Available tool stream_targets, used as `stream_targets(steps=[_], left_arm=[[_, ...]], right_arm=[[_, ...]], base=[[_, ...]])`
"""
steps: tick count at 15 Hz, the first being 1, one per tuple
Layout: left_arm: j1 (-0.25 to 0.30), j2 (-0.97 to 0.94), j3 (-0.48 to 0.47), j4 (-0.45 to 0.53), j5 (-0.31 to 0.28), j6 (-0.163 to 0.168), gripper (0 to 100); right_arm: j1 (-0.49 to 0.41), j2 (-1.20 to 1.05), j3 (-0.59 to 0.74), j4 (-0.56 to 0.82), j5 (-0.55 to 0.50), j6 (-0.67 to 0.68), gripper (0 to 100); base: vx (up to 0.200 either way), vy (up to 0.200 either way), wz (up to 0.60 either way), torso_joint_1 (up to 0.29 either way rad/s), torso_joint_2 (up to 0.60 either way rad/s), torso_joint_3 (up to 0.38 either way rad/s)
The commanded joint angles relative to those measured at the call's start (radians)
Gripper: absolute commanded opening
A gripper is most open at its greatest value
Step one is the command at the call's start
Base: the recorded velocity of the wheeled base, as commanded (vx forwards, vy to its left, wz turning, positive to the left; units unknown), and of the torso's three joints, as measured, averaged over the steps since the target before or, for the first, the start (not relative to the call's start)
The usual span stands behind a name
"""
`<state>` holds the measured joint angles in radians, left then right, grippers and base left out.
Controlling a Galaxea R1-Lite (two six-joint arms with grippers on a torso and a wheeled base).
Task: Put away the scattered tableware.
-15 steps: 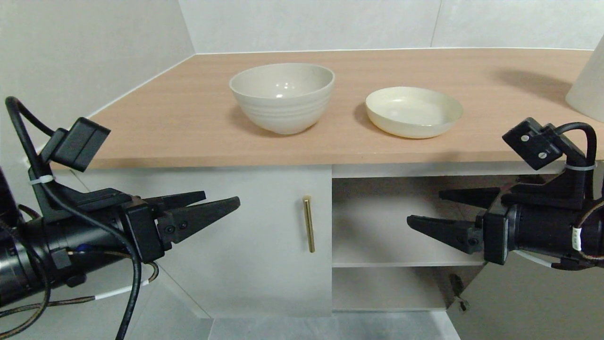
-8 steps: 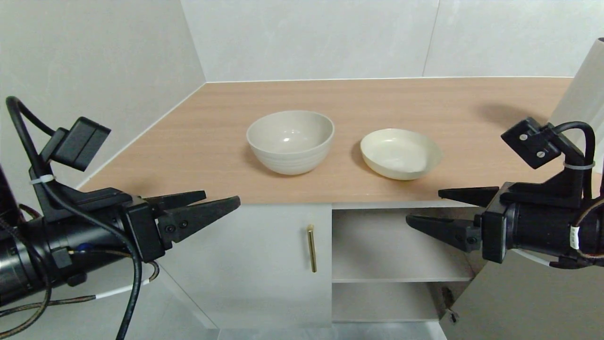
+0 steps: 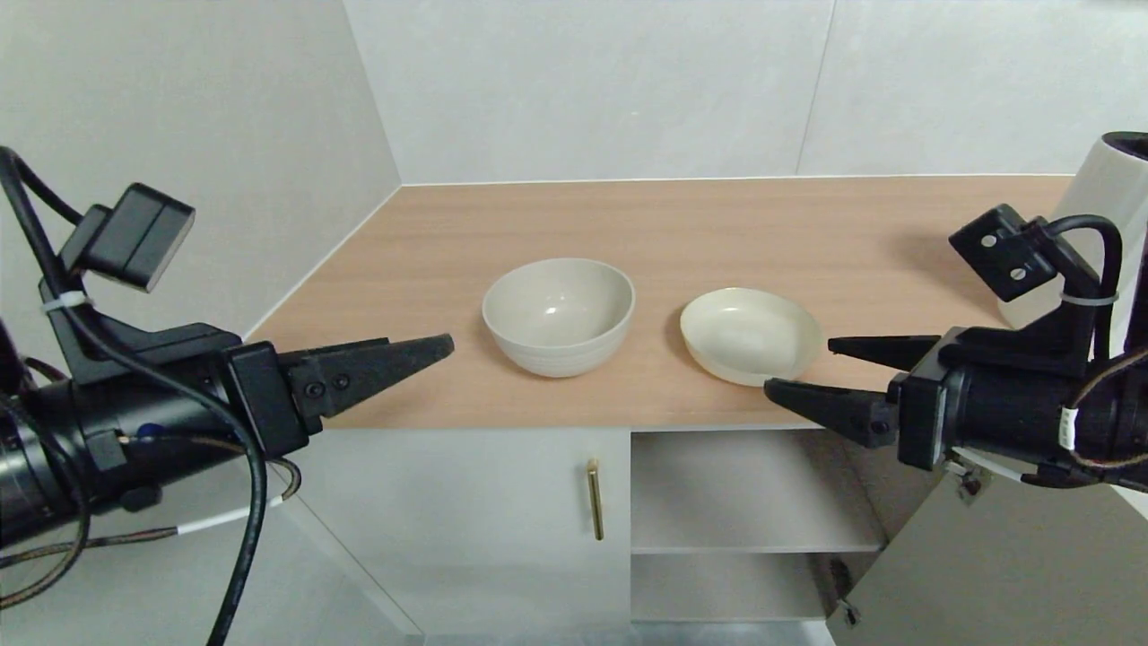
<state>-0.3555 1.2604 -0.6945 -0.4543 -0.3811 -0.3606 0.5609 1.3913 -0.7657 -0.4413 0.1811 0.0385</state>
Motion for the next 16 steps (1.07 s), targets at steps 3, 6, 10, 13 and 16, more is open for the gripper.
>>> stream_targets(steps=[3,6,10,13,16], left_arm=[[0.024,0.086,-0.27,0.226,0.002,-0.018,100],[0.027,0.217,-0.603,0.585,0.102,-0.021,100],[-0.065,0.367,-0.68,0.594,0.518,-0.017,100],[-0.114,0.418,-0.674,0.529,0.602,-0.015,100],[-0.132,0.511,-0.672,0.451,0.677,-0.001,100]], right_arm=[[-0.084,0.054,-0.144,0.056,-0.026,0.008,100],[-0.09,0.066,-0.362,0.395,-0.157,0.116,100],[-0.088,0.11,-0.406,0.406,-0.319,0.138,100],[-0.087,0.109,-0.402,0.404,-0.322,0.139,100],[-0.087,0.109,-0.395,0.383,-0.322,0.139,100]], base=[[0.0,0.0,0.0,0.0,0.0,0.0],[0.0,0.0,0.0,0.0,0.0,0.0],[0.0,0.0,0.0,0.0,0.0,0.0],[0.0,0.0,0.0,0.0,0.0,0.0],[0.0,0.0,0.0,0.0,0.0,0.0]])
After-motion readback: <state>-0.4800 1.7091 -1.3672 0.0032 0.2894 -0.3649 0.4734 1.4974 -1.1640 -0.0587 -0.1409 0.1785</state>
